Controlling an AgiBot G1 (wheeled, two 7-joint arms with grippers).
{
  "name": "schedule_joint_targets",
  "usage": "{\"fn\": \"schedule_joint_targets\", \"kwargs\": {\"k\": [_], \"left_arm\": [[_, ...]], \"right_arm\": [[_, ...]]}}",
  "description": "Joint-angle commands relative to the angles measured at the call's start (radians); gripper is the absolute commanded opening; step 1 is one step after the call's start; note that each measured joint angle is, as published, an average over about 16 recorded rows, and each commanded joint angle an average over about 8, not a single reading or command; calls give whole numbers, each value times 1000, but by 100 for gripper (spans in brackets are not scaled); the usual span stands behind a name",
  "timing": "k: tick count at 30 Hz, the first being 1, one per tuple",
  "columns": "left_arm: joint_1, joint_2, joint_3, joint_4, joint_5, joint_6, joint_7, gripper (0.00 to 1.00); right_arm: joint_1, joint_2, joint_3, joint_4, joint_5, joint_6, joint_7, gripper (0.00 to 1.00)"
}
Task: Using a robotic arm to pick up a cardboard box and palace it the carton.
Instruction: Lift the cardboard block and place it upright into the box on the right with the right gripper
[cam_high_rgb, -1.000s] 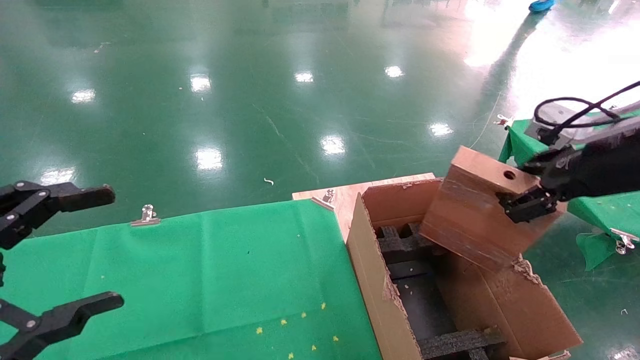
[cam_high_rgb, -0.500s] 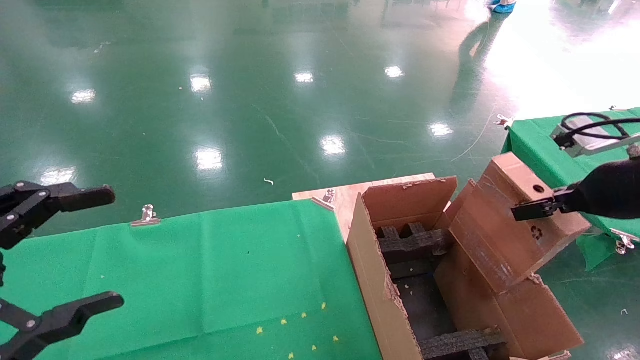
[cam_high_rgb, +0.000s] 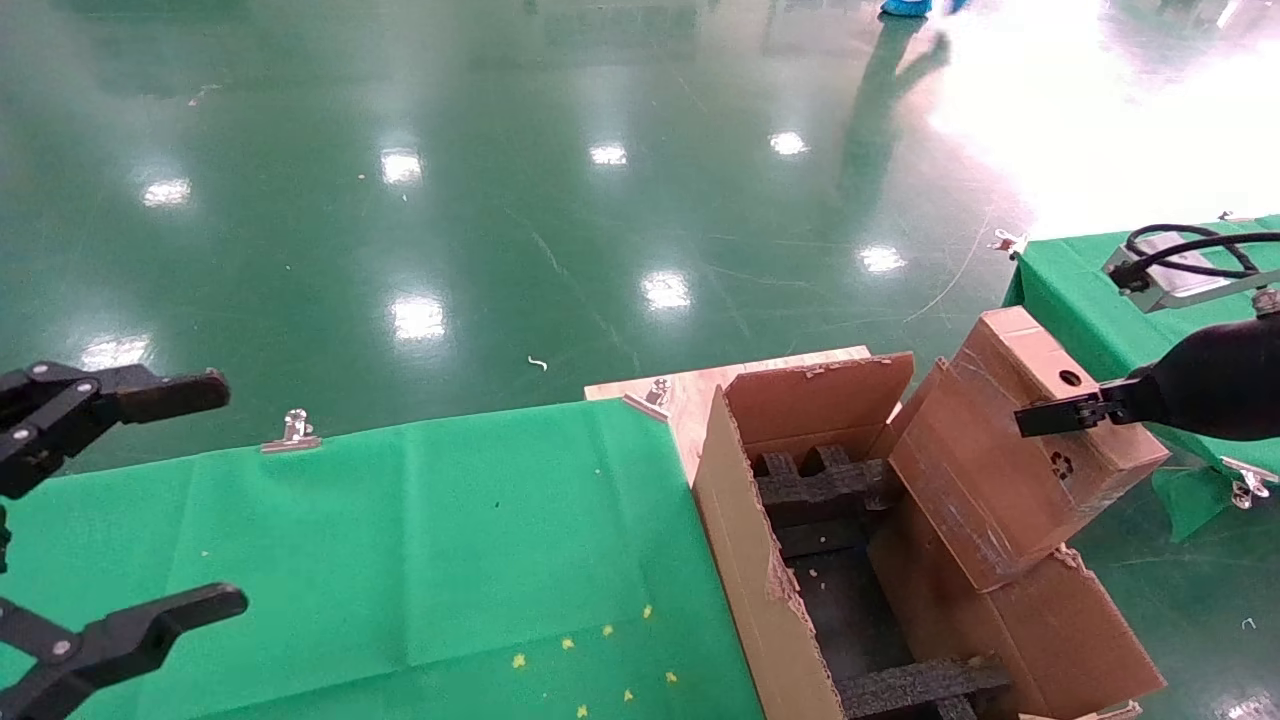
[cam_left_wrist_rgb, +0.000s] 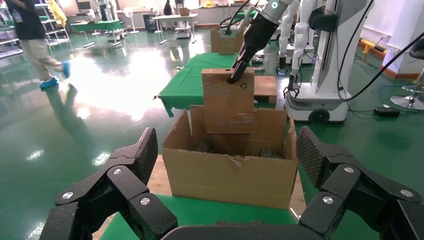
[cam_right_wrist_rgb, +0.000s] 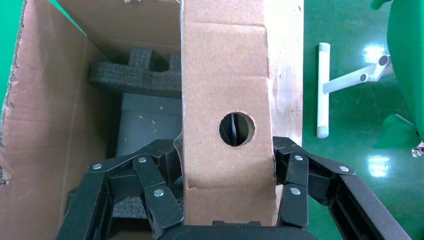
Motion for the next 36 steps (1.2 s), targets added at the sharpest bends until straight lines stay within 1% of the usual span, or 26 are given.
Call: {"fn": "schedule_joint_targets", "kwargs": {"k": [1,4,9,13,18,27,36], "left_arm": [[0,0,0,0,0,0,0,100],[0,0,0,0,0,0,0,100],[0,0,0,0,0,0,0,100],[0,0,0,0,0,0,0,100],[0,0,0,0,0,0,0,100],[0,0,0,0,0,0,0,100],[0,0,0,0,0,0,0,100]], "right_arm": [[1,-3,1,-11,5,-5,-13,0],[-4,-10,-4,-15,-10,0,18,0],[-20,-27,-17,-5,-51,10,106,0],[-39,-44,-30,2,-70,18,159,0],[-71,-61,-48,6,-91,42,197,0],[-135,-83,-79,6,-130,112,265,0],[-185,-103,-101,5,-161,160,315,0]]}}
